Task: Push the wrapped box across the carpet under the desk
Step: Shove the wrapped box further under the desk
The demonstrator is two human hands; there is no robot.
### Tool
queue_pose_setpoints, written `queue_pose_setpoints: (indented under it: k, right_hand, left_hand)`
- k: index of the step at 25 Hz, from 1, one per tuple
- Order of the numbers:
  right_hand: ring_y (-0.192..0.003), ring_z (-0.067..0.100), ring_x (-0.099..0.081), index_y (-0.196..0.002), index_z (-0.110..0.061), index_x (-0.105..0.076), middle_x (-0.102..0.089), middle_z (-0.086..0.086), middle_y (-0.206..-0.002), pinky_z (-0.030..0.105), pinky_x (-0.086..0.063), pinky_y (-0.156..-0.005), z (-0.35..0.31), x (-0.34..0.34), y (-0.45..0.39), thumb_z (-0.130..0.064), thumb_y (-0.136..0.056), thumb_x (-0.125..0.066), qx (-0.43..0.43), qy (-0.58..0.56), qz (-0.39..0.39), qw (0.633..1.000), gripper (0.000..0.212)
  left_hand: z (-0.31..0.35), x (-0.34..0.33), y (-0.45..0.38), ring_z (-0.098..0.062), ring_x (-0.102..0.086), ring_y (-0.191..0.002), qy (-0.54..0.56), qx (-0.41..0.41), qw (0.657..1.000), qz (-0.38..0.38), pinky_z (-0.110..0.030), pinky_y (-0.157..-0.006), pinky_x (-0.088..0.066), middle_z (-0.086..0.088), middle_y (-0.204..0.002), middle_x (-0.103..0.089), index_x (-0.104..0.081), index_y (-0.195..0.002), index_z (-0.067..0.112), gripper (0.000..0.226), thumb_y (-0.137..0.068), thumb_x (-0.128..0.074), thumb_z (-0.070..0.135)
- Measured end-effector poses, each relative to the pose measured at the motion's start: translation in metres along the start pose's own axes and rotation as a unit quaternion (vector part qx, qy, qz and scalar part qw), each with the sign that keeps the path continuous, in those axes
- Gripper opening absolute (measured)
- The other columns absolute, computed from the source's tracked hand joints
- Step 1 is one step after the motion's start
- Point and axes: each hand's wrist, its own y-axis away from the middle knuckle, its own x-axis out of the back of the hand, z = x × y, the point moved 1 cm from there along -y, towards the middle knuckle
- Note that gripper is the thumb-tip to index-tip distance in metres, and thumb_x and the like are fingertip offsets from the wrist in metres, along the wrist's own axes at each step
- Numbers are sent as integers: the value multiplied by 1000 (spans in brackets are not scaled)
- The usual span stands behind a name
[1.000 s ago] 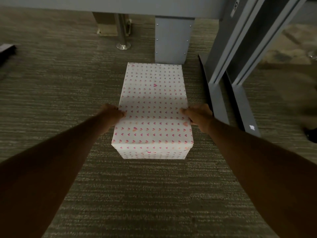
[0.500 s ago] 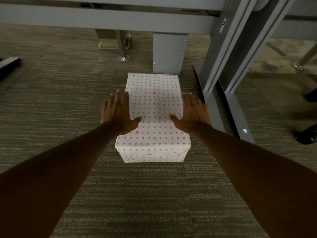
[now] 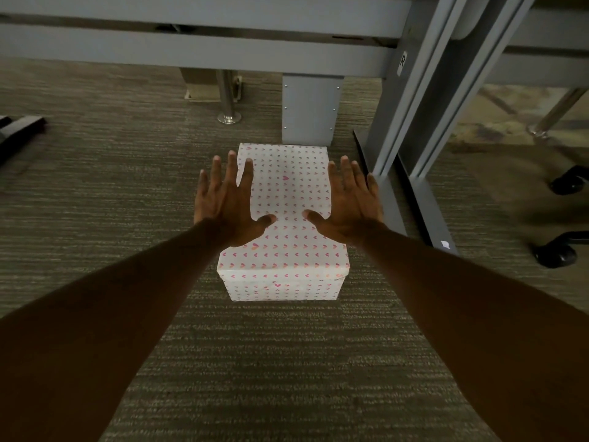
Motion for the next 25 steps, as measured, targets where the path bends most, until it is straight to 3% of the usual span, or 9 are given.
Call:
queue_pose_setpoints:
  k: [16,19,22,25]
  right_hand:
    - [-156,34,6,-160,-13,3,6,15,-170,52,2,-123,13,-25,-10,-74,-85,-46,-24,-26,-6,999,109]
    - [-156,34,3,-160,-13,0,2,15,-170,50,0,-123,16,-32,-9,-68,-87,-49,-24,-51,-3,998,105]
    - [-156,36,-5,-160,-10,-6,-6,17,-169,51,-6,-124,20,-37,-9,-62,-88,-54,-32,-80,-4,996,101]
    - [-150,38,-24,-155,-8,-22,-27,19,-162,51,-25,-120,22,-43,-8,-50,-90,-59,-56,-118,-18,991,86]
  left_hand:
    - [-2,-32,-5,-40,5,-148,8,8,999,-34,-56,-116,-7,-18,-162,11,7,-154,23,112,-73,-49,78]
    - [-6,-40,-3,-43,-6,-147,85,40,994,-61,-58,-111,-25,-19,-162,3,0,-154,20,113,-72,-64,65]
    - [-14,-48,-4,-44,-17,-144,93,48,991,-84,-56,-108,-32,-22,-158,-15,-11,-153,16,110,-70,-69,59]
    - [-20,-54,-5,-39,-35,-133,129,73,984,-96,-50,-99,-44,-18,-143,-40,-31,-145,14,89,-74,-70,49]
